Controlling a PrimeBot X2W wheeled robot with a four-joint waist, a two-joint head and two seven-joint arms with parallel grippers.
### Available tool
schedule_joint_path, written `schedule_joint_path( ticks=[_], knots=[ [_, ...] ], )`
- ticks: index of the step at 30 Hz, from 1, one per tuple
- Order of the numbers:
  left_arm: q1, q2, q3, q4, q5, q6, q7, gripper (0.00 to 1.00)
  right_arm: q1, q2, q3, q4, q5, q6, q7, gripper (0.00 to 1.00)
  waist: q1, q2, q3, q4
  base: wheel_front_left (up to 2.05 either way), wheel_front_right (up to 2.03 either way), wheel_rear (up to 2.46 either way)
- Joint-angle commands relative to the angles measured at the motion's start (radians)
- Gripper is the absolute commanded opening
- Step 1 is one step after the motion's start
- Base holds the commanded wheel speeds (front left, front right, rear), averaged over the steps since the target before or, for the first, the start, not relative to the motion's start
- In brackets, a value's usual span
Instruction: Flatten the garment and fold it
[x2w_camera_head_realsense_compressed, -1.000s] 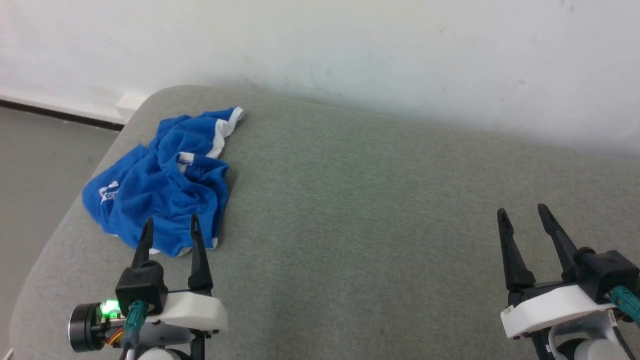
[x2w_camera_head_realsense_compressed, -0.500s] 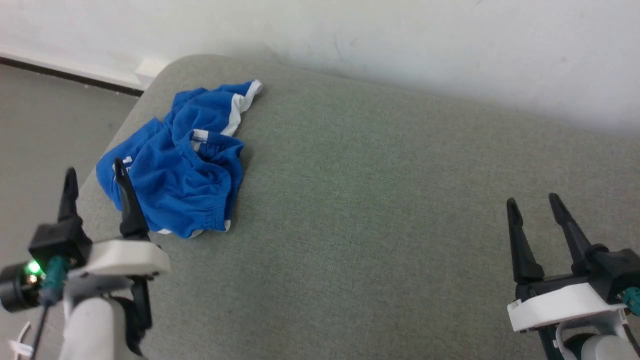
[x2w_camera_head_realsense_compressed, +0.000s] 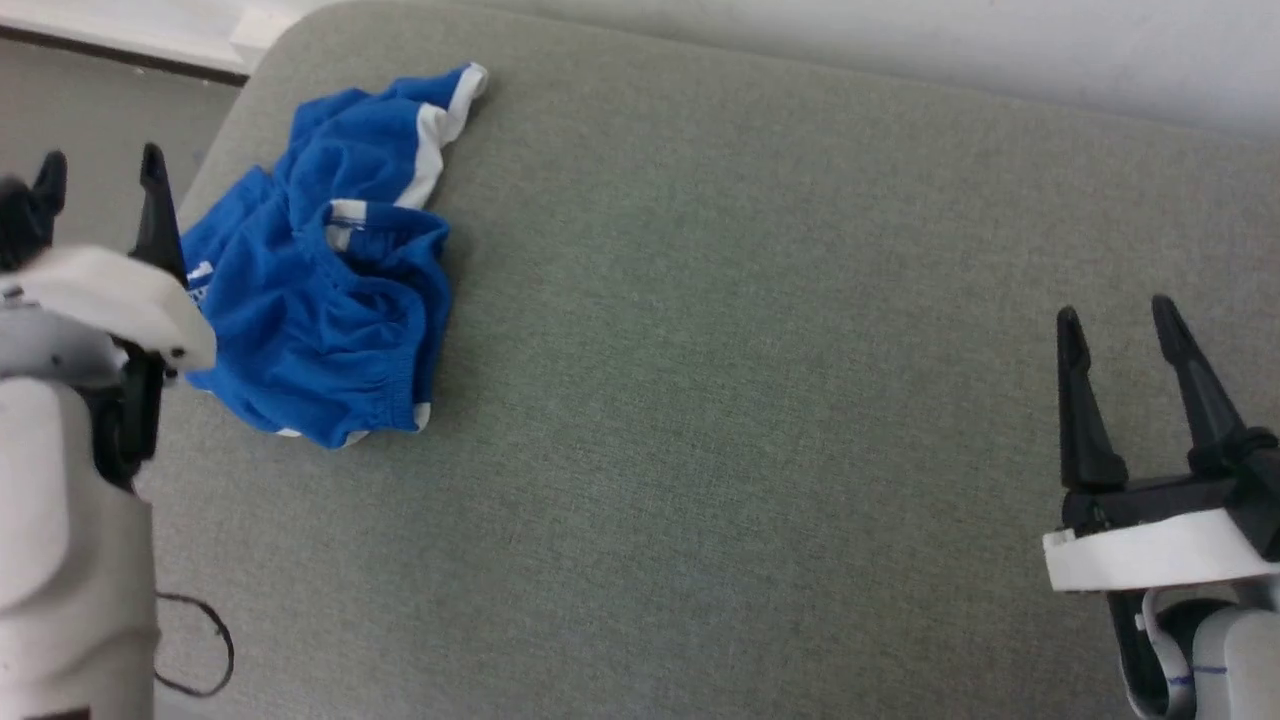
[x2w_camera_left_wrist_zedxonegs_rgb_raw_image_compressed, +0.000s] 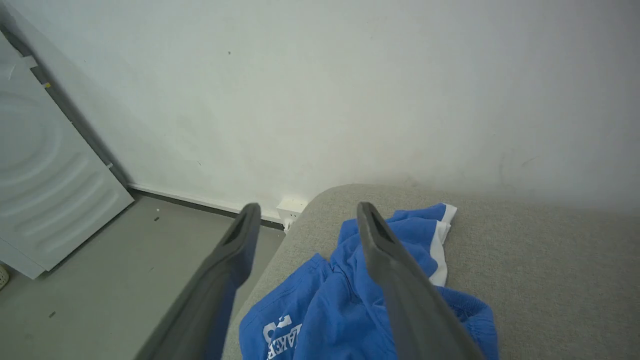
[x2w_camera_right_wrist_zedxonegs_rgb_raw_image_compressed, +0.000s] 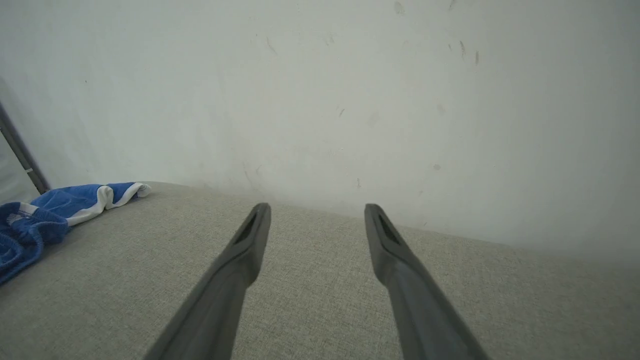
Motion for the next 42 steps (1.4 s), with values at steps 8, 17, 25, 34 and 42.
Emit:
schedule_joint_path(
  ticks=[8,17,25,34,42],
  knots=[
    [-0.202,0.061,-0.075,0.152,-0.13,-0.088,0.304,1.0,-0.076,-0.017,-0.013,-0.047,-0.006,-0.002,-0.024,1.0,-0.0001,0.0,0.159,-0.023,0.0,0.0,0.0],
    [-0.276,0.115,-0.223,0.271,-0.287,-0.102,0.586,1.0,-0.117,-0.028,-0.013,-0.071,-0.005,-0.002,-0.043,1.0,-0.0001,0.0,0.246,-0.058,0.0,0.0,0.0],
    [-0.315,0.156,-0.363,0.356,-0.377,-0.11,0.692,0.5,-0.142,-0.032,-0.016,-0.077,-0.001,-0.002,-0.06,1.0,-0.0001,0.0,0.271,-0.057,0.0,0.0,0.0],
    [-0.436,0.281,-0.477,0.331,-0.414,-0.118,0.624,0.0,-0.117,-0.009,-0.02,-0.058,0.011,-0.002,-0.075,1.0,-0.0001,0.0,0.153,-0.039,0.0,0.0,0.0],
    [-0.531,0.339,-0.648,0.142,-0.404,-0.118,0.569,0.0,-0.06,0.005,-0.025,-0.031,0.057,-0.002,-0.075,1.0,-0.0001,0.0,-0.012,-0.081,0.0,0.0,0.0]
  ],
)
